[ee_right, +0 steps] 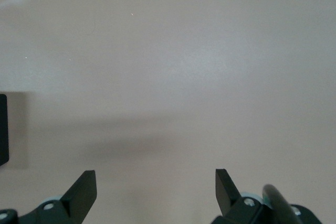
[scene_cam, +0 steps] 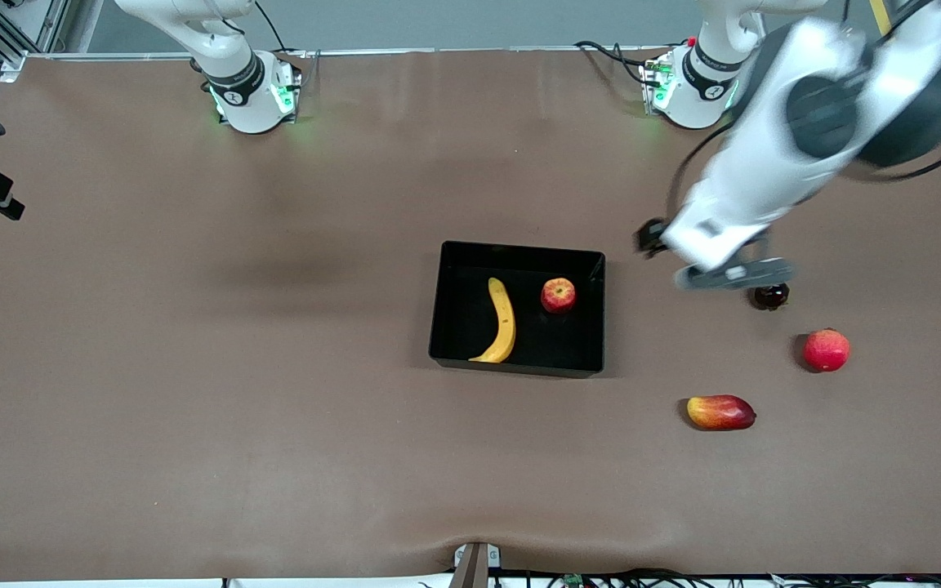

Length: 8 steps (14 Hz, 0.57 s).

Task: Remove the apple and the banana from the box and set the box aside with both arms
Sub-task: 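Reach the left gripper into the black box and grasp the red apple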

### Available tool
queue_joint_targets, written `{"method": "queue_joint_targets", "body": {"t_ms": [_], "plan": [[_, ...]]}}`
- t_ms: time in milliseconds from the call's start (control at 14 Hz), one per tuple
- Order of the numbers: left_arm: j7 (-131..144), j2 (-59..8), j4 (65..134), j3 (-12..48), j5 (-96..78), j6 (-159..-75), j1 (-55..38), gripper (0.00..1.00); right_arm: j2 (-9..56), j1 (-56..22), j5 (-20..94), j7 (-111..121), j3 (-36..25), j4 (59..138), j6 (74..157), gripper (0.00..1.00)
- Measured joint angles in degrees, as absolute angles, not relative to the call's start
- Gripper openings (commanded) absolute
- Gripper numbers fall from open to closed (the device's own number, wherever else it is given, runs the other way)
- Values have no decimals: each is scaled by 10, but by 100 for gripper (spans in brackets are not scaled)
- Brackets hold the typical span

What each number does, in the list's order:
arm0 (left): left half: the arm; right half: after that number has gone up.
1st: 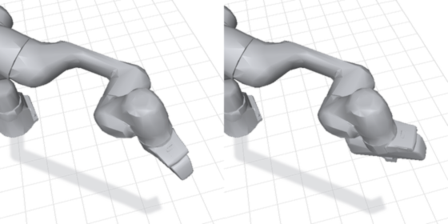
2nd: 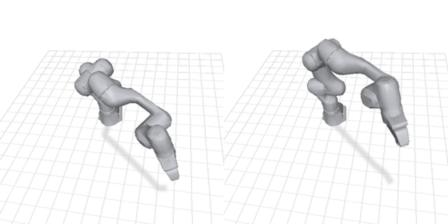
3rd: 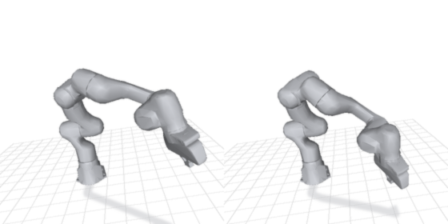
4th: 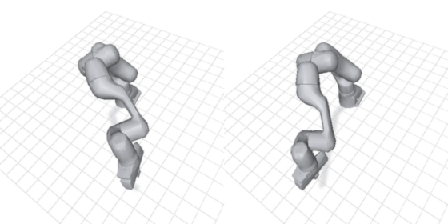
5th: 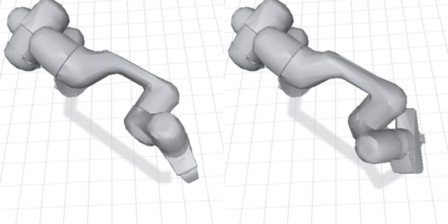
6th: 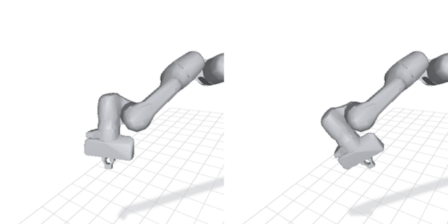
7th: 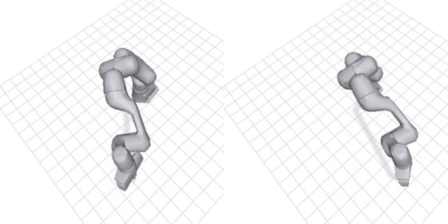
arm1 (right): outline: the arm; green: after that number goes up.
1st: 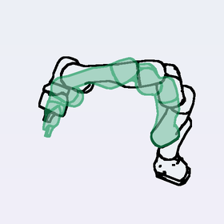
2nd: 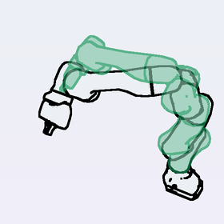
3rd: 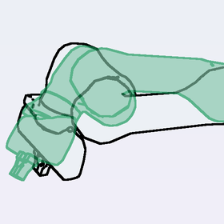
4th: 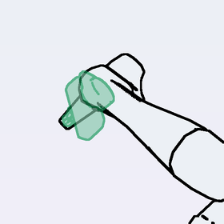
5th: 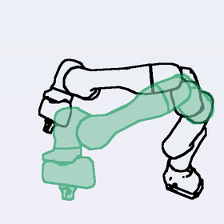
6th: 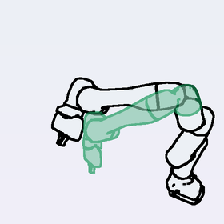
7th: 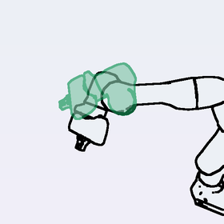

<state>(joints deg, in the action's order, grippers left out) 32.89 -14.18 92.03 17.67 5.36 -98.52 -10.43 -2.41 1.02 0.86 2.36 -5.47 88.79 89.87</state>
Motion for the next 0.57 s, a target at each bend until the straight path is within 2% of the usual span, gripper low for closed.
{"method": "queue_joint_targets", "body": {"t_ms": [286,571], "plan": [[469,-230,924,178,82,-1069,-177,100,-24,10,9,23,-55,888,899,100],[598,-286,964,178,96,-1181,-192,100,-24,10,9,23,-55,888,899,100]]}}
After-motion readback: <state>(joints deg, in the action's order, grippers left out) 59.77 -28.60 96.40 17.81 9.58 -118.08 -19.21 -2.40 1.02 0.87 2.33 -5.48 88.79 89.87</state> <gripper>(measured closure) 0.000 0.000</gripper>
